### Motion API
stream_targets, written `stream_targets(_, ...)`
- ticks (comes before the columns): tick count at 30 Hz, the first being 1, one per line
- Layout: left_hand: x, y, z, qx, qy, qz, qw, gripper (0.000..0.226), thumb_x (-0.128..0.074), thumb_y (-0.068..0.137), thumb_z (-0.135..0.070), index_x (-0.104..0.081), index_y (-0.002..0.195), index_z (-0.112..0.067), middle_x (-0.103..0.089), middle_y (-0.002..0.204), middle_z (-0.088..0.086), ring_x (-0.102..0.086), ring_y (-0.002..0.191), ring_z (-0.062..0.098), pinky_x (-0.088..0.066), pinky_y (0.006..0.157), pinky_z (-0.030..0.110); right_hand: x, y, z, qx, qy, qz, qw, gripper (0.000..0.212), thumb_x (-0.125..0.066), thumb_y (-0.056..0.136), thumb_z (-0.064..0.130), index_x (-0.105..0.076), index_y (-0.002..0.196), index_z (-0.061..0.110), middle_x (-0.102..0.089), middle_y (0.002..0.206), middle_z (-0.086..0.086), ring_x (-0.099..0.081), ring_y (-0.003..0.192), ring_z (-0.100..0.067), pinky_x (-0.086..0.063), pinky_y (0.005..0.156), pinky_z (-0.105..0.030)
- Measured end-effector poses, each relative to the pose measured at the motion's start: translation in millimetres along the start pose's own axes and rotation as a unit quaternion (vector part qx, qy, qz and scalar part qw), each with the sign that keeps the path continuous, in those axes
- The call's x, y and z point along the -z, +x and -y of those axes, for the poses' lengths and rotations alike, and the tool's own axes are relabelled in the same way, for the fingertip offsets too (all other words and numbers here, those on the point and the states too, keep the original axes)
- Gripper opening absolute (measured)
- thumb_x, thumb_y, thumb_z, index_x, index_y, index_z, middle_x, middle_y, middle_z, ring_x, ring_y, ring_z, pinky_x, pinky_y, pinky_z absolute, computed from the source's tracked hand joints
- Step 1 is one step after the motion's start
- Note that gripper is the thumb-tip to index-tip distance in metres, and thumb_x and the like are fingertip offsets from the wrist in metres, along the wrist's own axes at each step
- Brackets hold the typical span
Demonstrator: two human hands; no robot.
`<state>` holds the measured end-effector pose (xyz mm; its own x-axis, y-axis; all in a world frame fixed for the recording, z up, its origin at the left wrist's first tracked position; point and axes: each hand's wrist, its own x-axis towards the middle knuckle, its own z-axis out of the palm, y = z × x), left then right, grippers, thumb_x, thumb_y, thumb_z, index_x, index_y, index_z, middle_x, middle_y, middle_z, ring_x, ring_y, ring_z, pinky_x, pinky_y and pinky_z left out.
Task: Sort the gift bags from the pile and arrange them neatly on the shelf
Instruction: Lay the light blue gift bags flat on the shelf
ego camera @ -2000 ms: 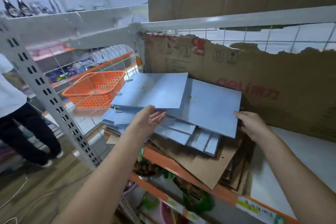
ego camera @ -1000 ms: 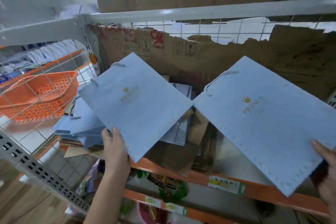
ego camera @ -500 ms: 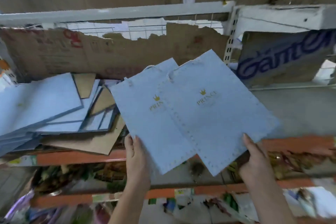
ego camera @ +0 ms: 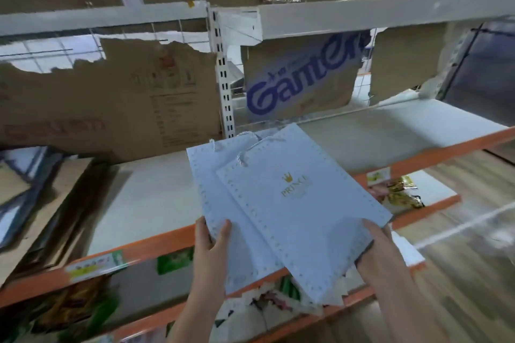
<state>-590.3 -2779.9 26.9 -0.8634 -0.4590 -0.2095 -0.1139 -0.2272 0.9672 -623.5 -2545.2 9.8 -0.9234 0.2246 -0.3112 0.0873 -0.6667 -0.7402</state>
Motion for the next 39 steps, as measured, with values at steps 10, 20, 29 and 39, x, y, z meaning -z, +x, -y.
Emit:
stream_targets(10, -72.2, 80.1, 5.0, -0.001, 0.047, 0.019, 0.999, 0.021, -0.054, 0.094, -0.026, -0.049, 0.114, -0.024, -0.06, 0.1, -0.01, -0.059, 0.086, 0.011, -0.045, 0.06, 0.028, 21.7, 119.6, 69.5, -0.038, -0.178, 0.053, 0.982, 0.016, -0.052, 0.089, 0.002, -0.063, 0.098, 0.01, -0.074, 0.078, 0.002, -0.07, 0.068, -0.016, -0.053, 0.048, -0.022)
stream_targets(20, -66.0, 150.9, 12.8, -0.018, 0.194, -0.066, 0.979, 0.026, -0.06, 0.09, -0.024, -0.058, 0.114, -0.013, -0.068, 0.107, 0.008, -0.066, 0.087, 0.024, -0.055, 0.067, 0.037, 14.8, 226.4, 103.2, -0.018, -0.195, 0.061, 0.979, 0.059, -0.081, 0.066, 0.014, -0.056, 0.118, 0.007, -0.062, 0.103, -0.003, -0.066, 0.085, -0.02, -0.057, 0.051, -0.025)
stream_targets(29, -65.8, 158.2, 8.4, -0.011, 0.455, -0.168, 0.874, 0.042, -0.061, 0.086, -0.04, -0.057, 0.115, -0.01, -0.065, 0.101, 0.01, -0.059, 0.091, 0.031, -0.04, 0.07, 0.034, 10.1, 275.1, 117.3, 0.001, -0.303, 0.057, 0.951, 0.033, -0.071, 0.078, 0.01, -0.054, 0.105, 0.0, -0.06, 0.116, -0.022, -0.066, 0.073, -0.016, -0.052, 0.048, -0.014)
stream_targets(39, -64.3, 167.1, 13.0, -0.007, 0.528, -0.173, 0.831, 0.043, -0.056, 0.09, -0.038, -0.057, 0.12, -0.008, -0.058, 0.118, 0.02, -0.056, 0.102, 0.038, -0.045, 0.082, 0.04, 6.3, 281.0, 113.8, 0.032, -0.662, 0.126, 0.738, 0.039, -0.071, 0.079, 0.036, -0.054, 0.104, 0.011, -0.061, 0.092, -0.005, -0.055, 0.071, -0.012, -0.038, 0.05, -0.024)
